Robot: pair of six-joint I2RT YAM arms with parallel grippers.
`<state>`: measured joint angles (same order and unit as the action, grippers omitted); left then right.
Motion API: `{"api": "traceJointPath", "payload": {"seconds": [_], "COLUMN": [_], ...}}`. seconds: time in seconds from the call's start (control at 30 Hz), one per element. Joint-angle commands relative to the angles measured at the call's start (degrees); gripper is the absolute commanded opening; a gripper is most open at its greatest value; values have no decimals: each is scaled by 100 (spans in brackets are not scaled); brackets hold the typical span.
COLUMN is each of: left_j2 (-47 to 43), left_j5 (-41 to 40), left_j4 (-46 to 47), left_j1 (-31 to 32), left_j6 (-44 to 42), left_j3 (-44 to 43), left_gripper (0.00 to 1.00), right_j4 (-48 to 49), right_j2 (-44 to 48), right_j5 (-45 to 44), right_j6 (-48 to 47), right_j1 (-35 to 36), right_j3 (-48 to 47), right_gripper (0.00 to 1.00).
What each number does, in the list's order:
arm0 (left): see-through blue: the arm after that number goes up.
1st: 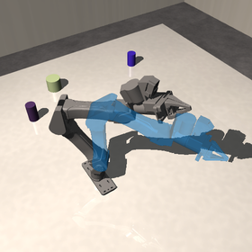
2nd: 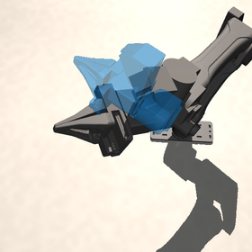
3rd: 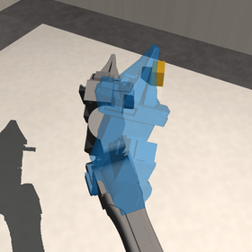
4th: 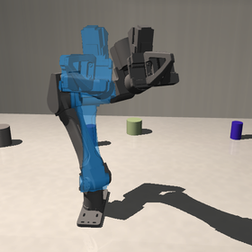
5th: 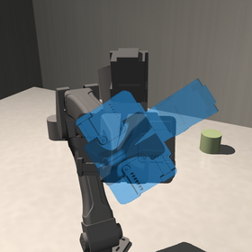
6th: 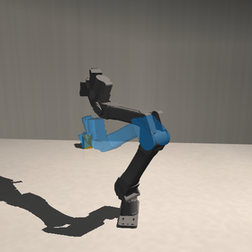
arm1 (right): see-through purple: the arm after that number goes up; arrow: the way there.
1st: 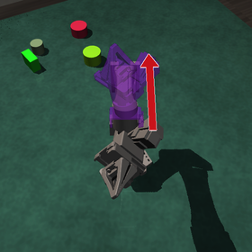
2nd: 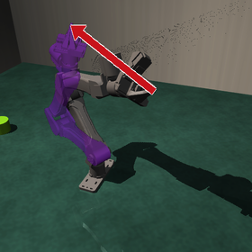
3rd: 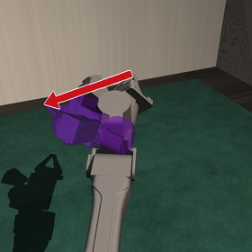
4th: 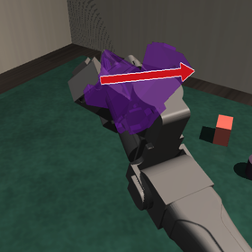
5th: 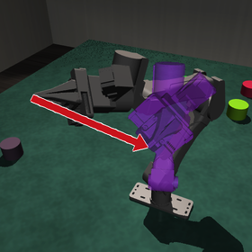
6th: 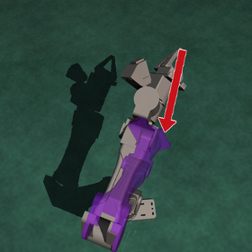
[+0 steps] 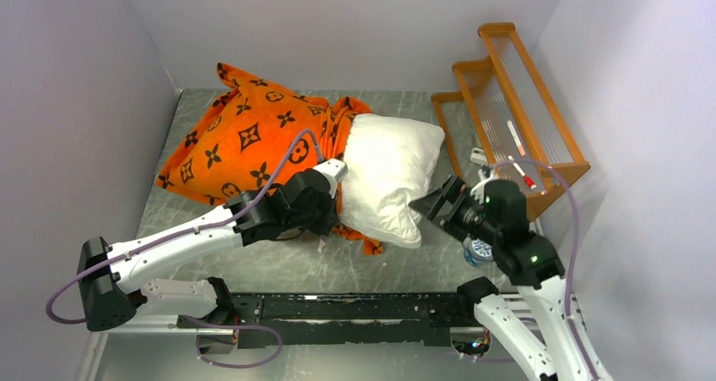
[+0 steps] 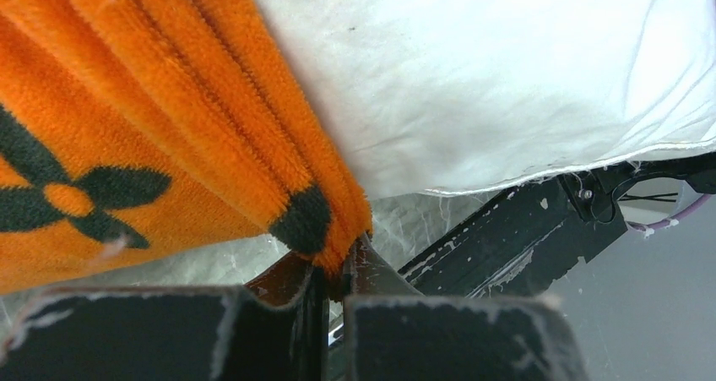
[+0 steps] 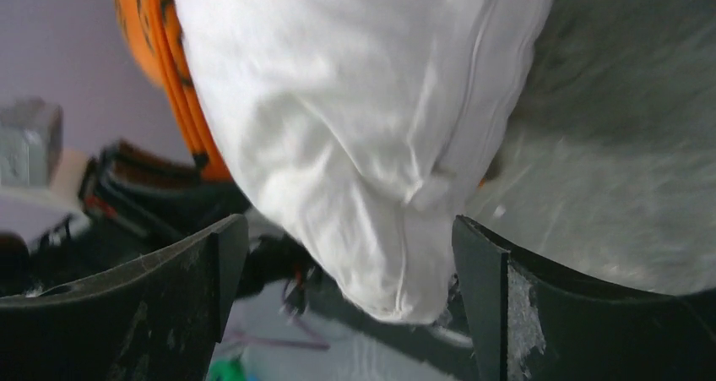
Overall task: Remove the pillowcase from the pillow
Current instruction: Remove the pillow from the pillowcase.
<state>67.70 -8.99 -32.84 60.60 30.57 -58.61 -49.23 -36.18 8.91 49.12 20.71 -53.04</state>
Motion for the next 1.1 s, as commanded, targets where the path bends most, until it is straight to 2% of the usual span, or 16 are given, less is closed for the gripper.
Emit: {"api": "traceJointPath", "payload": {"seconds": [0.0, 0.13, 0.27, 0.33, 0.43, 0.5, 0.53, 0.57, 0.63, 0.67, 0.7, 0.77, 0.87, 0.93, 1.07], "left_j2": [15, 26, 15, 24, 24, 24, 24, 24, 24, 13, -8, -95, -330, -548, -665], "left_j5": [380, 336, 351, 364, 355, 357, 343, 306, 113, -44, -272, -721, -1205, -1479, -2507], "left_j4": [268, 244, 253, 228, 257, 277, 267, 250, 134, 27, -120, -441, -1013, -1372, -2391], "left_j1": [168, 169, 165, 163, 171, 169, 171, 172, 172, 173, 172, 172, 180, 241, 877], "left_j6": [-69, -104, -112, -116, -81, -58, -47, -43, -14, 23, 99, 257, 447, 472, 690], "left_j3": [-444, -453, -457, -468, -453, -445, -441, -434, -404, -404, -396, -374, -359, -359, -787], "left_gripper": [5, 5, 5, 5, 5, 5, 5, 5, 5, 5, 5, 5, 5, 5, 5], "right_j4": [860, 908, 1245, 1662, 2832, 3018, 3081, 3234, 3934, 3921, 3586, 2550, 916, 358, -16], "right_j2": [696, 1068, 644, 642, 519, 372, 264, 141, -297, -537, -775, -1154, -1260, -1031, -809], "right_j5": [1895, 1793, 2041, 1929, 2065, 1562, 1253, 977, 557, 126, -507, -1495, -3022, -3800, -4214], "right_j6": [1268, 1412, 1322, 1503, 2088, 2177, 2258, 2376, 2455, 2419, 2316, 2078, 1968, 1838, 1179], "right_j1": [-30, -23, -21, -9, 175, 482, 706, 941, 1650, 1986, 2290, 2542, 2529, 2486, 2165], "right_j3": [1282, 1627, 1916, 2046, 2543, 2653, 2653, 2649, 2532, 2278, 1997, 1269, 397, 28, -529], "right_gripper": [93, 99, 100, 100, 100, 99, 96, 86, 54, 40, 24, 1, 0, 0, 0]}}
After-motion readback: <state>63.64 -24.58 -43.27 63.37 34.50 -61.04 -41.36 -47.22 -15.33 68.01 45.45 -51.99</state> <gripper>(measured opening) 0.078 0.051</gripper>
